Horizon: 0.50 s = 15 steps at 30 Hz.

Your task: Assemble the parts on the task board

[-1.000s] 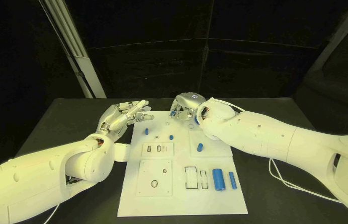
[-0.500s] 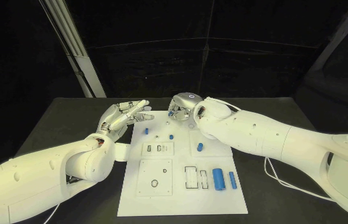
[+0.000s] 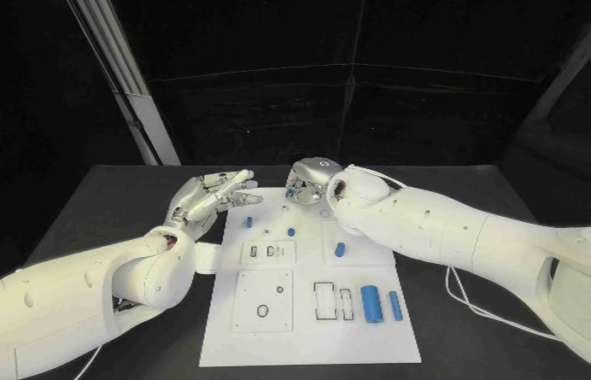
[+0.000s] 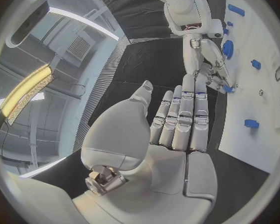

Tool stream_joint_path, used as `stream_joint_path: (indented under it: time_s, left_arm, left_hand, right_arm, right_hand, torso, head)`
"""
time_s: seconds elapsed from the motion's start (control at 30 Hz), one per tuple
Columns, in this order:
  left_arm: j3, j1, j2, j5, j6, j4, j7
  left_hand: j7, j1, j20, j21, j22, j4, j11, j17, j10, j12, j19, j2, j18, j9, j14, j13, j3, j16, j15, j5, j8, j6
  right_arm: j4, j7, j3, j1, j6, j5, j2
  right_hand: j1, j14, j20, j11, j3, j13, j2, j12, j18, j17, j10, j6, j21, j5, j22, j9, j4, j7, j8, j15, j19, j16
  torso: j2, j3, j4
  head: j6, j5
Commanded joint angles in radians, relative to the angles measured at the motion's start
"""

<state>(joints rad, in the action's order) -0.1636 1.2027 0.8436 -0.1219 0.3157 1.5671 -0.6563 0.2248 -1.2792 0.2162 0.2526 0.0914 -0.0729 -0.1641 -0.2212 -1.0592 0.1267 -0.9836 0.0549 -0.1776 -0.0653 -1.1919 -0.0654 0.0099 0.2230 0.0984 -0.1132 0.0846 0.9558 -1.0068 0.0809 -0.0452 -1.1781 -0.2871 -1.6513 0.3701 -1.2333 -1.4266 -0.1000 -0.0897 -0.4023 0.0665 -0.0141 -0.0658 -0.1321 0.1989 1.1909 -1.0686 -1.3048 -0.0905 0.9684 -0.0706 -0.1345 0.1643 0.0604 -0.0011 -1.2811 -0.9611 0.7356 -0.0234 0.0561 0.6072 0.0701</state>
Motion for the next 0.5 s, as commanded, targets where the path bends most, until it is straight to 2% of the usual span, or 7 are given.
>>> stream_joint_path:
  time_s: [0.03,0.27,0.37,0.5]
  left_arm:
    - [0.001,0.002,-0.001,0.003,-0.019,0.001,0.0]
    - [0.001,0.002,-0.001,0.003,-0.021,-0.001,0.002]
    - [0.001,0.002,-0.001,0.003,-0.023,-0.001,0.004]
    - [0.001,0.002,0.0,0.003,-0.024,0.0,0.005]
  left_hand:
    - [0.003,-0.001,0.002,-0.006,-0.002,0.006,-0.002,-0.002,0.009,-0.007,-0.009,0.01,-0.006,0.001,0.003,0.001,0.0,-0.005,0.007,0.002,-0.006,-0.006]
    - [0.004,0.0,0.002,-0.008,-0.003,0.006,-0.002,-0.003,0.011,-0.008,-0.009,0.01,-0.006,0.001,0.003,0.001,-0.001,-0.006,0.007,0.002,-0.007,-0.008]
    - [0.004,0.0,0.002,-0.008,-0.003,0.007,-0.003,-0.004,0.012,-0.009,-0.009,0.01,-0.006,0.001,0.003,0.001,-0.001,-0.007,0.008,0.002,-0.008,-0.009]
    - [0.005,0.001,0.003,-0.009,-0.004,0.007,-0.003,-0.005,0.014,-0.01,-0.009,0.01,-0.006,0.001,0.004,0.001,-0.002,-0.009,0.008,0.002,-0.01,-0.01]
  right_arm:
    - [0.004,0.014,0.0,-0.002,0.003,-0.017,-0.002]
    - [0.003,0.005,0.0,-0.003,-0.005,-0.015,-0.006]
    - [-0.003,0.001,0.0,-0.003,-0.016,-0.012,-0.003]
    - [-0.024,-0.001,0.0,-0.003,-0.039,-0.006,0.015]
  right_hand:
    - [-0.004,0.011,-0.006,-0.01,-0.011,-0.003,0.023,0.006,0.015,-0.005,-0.037,0.038,-0.003,0.0,-0.004,0.006,0.002,0.013,-0.001,0.007,0.011,-0.005]
    - [-0.008,0.018,-0.024,-0.031,-0.014,-0.004,0.061,0.004,0.013,-0.019,-0.113,0.116,-0.001,0.022,-0.011,0.008,0.014,0.03,-0.001,0.023,0.022,-0.012]
    - [-0.006,0.021,-0.029,-0.033,0.012,-0.002,0.083,-0.002,0.012,-0.027,-0.14,0.161,-0.001,0.034,-0.014,0.007,0.026,0.029,0.0,0.026,0.026,-0.016]
    - [-0.008,0.022,-0.029,-0.033,0.031,0.0,0.089,-0.01,0.012,-0.032,-0.137,0.169,-0.002,0.034,-0.012,0.005,0.035,0.03,0.003,0.026,0.026,-0.019]
  torso:
    - [-0.001,-0.0014,0.0011]
    - [-0.001,-0.0023,0.0029]
    - [-0.002,-0.0024,0.0043]
    - [-0.001,-0.0023,0.0043]
  head:
    - [0.001,0.001]
    - [0.002,0.003]
    - [0.002,0.004]
    - [0.003,0.003]
